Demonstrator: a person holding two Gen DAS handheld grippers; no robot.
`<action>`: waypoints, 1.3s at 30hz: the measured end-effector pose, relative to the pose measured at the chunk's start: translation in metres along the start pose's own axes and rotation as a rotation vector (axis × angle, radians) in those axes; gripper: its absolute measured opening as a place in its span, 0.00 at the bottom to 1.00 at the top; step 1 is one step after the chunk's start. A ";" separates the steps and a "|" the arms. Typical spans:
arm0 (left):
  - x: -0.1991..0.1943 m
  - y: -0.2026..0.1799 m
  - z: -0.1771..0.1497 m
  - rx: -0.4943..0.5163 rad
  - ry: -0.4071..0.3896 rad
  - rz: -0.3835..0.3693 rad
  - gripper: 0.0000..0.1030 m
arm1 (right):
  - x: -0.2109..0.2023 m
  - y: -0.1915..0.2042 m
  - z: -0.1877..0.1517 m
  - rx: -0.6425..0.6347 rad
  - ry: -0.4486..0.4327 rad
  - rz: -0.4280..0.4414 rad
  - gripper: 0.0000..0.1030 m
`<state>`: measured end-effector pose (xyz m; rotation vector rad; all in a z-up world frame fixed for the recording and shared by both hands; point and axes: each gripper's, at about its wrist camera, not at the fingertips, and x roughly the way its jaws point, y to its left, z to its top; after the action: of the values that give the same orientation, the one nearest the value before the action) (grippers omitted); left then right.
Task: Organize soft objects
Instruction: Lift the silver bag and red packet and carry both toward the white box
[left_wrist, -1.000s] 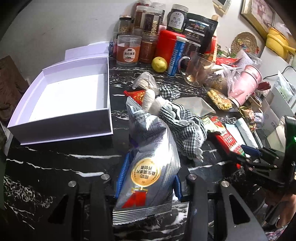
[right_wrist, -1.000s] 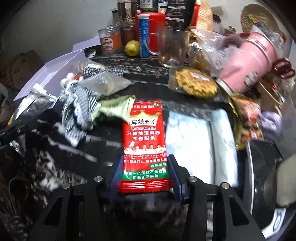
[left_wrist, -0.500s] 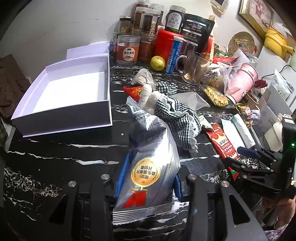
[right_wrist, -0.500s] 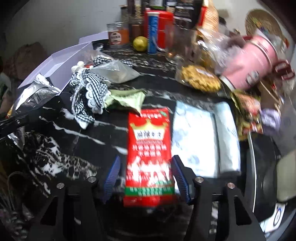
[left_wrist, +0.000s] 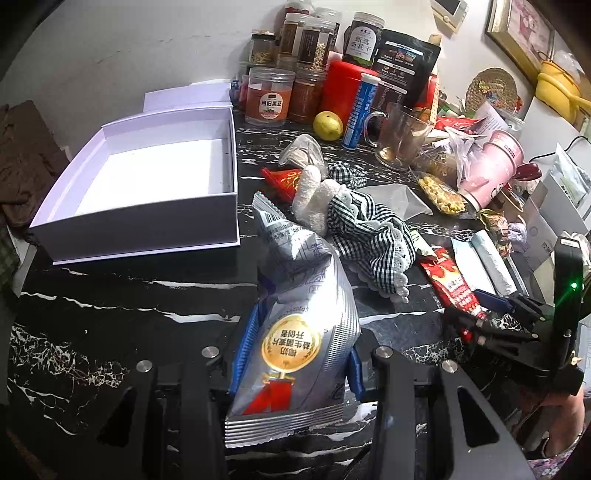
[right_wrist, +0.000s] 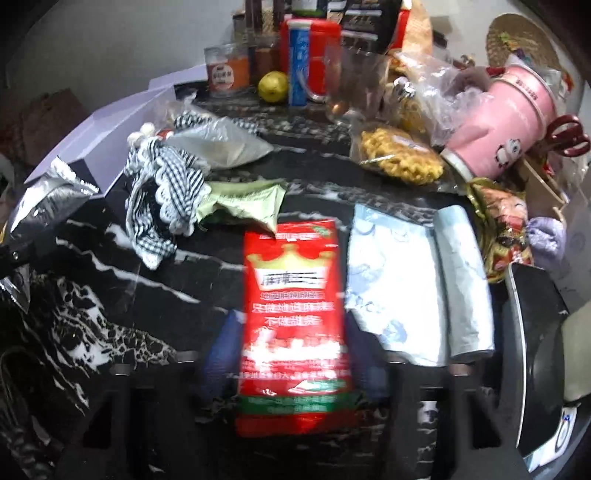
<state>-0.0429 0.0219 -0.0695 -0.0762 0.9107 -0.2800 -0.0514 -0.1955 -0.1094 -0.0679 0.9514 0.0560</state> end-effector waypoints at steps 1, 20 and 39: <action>0.000 0.000 0.000 0.002 0.000 -0.001 0.40 | -0.001 0.001 0.000 -0.008 -0.001 -0.006 0.43; -0.031 0.003 0.016 -0.008 -0.104 -0.012 0.40 | -0.076 0.005 0.011 0.006 -0.165 0.136 0.42; -0.082 0.021 0.077 0.035 -0.338 0.093 0.40 | -0.096 0.053 0.100 -0.156 -0.346 0.310 0.42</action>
<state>-0.0257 0.0601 0.0374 -0.0468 0.5719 -0.1889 -0.0304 -0.1366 0.0248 -0.0521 0.6033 0.4162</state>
